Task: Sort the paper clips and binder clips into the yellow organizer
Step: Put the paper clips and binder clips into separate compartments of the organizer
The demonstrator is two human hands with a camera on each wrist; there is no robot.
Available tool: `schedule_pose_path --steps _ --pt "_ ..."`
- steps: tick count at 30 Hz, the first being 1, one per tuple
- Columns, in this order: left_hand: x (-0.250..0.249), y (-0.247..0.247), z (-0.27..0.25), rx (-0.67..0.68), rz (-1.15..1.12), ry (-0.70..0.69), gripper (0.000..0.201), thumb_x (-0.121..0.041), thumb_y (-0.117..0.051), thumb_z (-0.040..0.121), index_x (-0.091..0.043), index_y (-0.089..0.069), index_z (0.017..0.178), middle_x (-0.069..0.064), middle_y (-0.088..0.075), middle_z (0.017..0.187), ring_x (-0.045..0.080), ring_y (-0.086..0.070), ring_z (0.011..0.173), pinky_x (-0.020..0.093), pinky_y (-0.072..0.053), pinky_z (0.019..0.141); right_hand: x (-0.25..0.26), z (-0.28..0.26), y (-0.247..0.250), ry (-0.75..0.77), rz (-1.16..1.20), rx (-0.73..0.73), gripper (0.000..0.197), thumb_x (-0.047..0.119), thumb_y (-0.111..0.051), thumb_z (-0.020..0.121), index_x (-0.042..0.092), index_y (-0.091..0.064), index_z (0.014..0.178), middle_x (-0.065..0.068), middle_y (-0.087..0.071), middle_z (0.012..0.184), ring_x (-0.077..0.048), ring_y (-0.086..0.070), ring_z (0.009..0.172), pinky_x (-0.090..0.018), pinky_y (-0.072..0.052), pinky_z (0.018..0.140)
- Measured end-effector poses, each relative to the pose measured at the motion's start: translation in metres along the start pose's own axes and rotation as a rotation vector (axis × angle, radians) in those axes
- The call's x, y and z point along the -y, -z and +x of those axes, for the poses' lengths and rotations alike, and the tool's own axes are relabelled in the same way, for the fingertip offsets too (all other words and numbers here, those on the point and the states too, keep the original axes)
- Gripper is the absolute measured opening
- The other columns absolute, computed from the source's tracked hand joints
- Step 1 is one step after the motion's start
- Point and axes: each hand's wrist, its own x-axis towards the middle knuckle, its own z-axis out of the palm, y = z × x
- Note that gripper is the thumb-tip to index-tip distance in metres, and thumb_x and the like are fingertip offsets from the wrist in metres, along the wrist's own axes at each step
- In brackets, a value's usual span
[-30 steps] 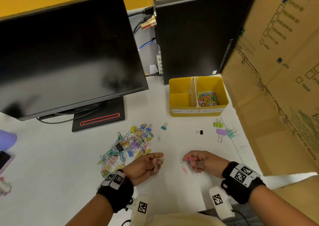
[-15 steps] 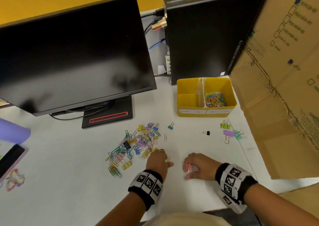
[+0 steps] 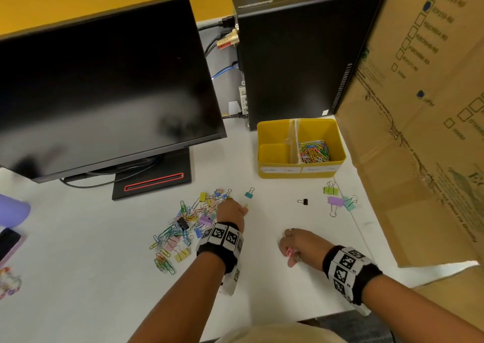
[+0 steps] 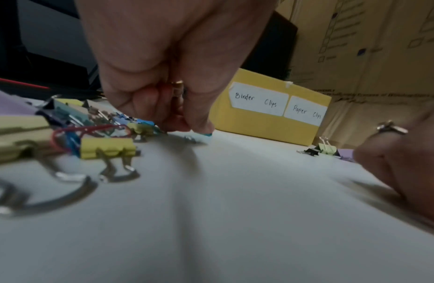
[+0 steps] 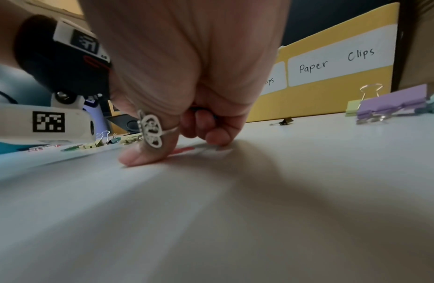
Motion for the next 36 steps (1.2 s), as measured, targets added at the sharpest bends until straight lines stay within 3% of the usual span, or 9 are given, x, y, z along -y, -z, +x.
schedule_pose_path --steps 5,9,15,19,22,25,29,33,36 --pt "0.001 -0.010 0.005 -0.081 -0.003 0.020 0.038 -0.013 -0.061 0.088 0.004 -0.053 0.121 0.020 -0.057 0.128 0.032 -0.053 0.121 0.036 -0.044 0.102 -0.005 0.000 0.001 -0.066 0.124 -0.011 0.028 0.006 -0.047 0.083 0.016 -0.046 0.056 0.002 -0.046 0.067 -0.014 -0.063 0.062 -0.014 -0.039 0.056" --pt "0.000 -0.010 0.006 -0.032 0.074 0.022 0.031 -0.015 -0.056 0.091 0.005 -0.056 0.116 0.019 -0.062 0.122 0.030 -0.057 0.117 0.035 -0.046 0.098 -0.011 0.000 0.006 -0.058 0.113 0.010 0.014 0.007 -0.058 0.081 0.009 -0.061 0.094 0.009 -0.043 0.078 -0.027 -0.060 0.091 -0.028 -0.045 0.078" --pt "0.001 -0.010 0.011 -0.005 0.205 -0.021 0.028 -0.016 -0.056 0.091 0.004 -0.060 0.111 0.017 -0.065 0.117 0.028 -0.060 0.111 0.034 -0.050 0.096 -0.012 0.001 0.011 0.021 -0.068 -0.048 0.021 0.008 -0.049 0.076 0.011 -0.046 0.055 -0.005 -0.047 0.065 -0.021 -0.061 0.061 -0.024 -0.040 0.062" --pt "0.001 -0.010 0.012 0.011 0.266 -0.124 0.023 -0.005 -0.055 0.086 0.002 -0.060 0.107 0.016 -0.064 0.115 0.026 -0.061 0.109 0.034 -0.051 0.095 -0.014 0.003 0.006 -0.073 0.042 -0.045 0.028 0.010 -0.038 0.086 0.017 -0.043 0.059 -0.004 -0.060 0.069 -0.025 -0.065 0.077 -0.026 -0.041 0.068" --pt "0.001 -0.010 0.009 0.044 0.293 -0.202 0.024 0.001 -0.049 0.084 0.002 -0.058 0.106 0.015 -0.063 0.114 0.026 -0.060 0.107 0.034 -0.052 0.092 -0.011 -0.007 0.002 -0.073 -0.128 -0.004 0.024 0.009 -0.037 0.093 0.026 -0.042 0.077 -0.013 -0.060 0.106 -0.027 -0.056 0.096 -0.034 -0.043 0.080" --pt "-0.002 -0.008 0.002 0.064 0.160 -0.274 0.017 0.003 -0.048 0.083 0.002 -0.061 0.094 0.017 -0.065 0.106 0.025 -0.062 0.101 0.031 -0.052 0.088 -0.014 -0.016 0.006 -0.013 -0.046 -0.030 0.027 0.000 -0.035 0.089 0.026 -0.035 0.081 -0.003 -0.053 0.098 -0.012 -0.044 0.080 -0.018 -0.034 0.066" --pt "-0.061 0.006 -0.011 0.189 -0.266 -0.433 0.023 0.004 -0.053 0.082 -0.014 -0.057 0.068 0.003 -0.062 0.083 0.005 -0.055 0.074 0.024 -0.045 0.074 -0.011 -0.015 0.065 -0.018 0.376 -0.263 0.035 -0.005 -0.029 0.080 0.027 -0.030 0.066 0.006 -0.035 0.068 -0.008 -0.032 0.062 -0.019 -0.025 0.056" --pt "-0.150 0.014 -0.007 0.277 -0.433 -0.491 0.009 -0.004 -0.059 0.086 -0.012 -0.061 0.084 0.001 -0.056 0.075 0.010 -0.051 0.070 0.020 -0.043 0.070 -0.009 0.003 0.142 -0.037 0.699 -0.603 0.036 -0.009 -0.029 0.088 0.019 -0.041 0.070 0.002 -0.039 0.069 -0.011 -0.036 0.061 -0.023 -0.028 0.054" --pt "-0.197 0.013 0.009 0.338 -0.387 -0.385 0.014 -0.010 -0.049 0.093 -0.010 -0.063 0.089 0.005 -0.058 0.083 0.018 -0.057 0.082 0.024 -0.043 0.066 -0.016 0.029 0.179 -0.141 0.698 -0.693 0.016 0.004 -0.043 0.092 0.015 -0.054 0.093 -0.008 -0.056 0.090 -0.018 -0.052 0.076 -0.036 -0.050 0.071"
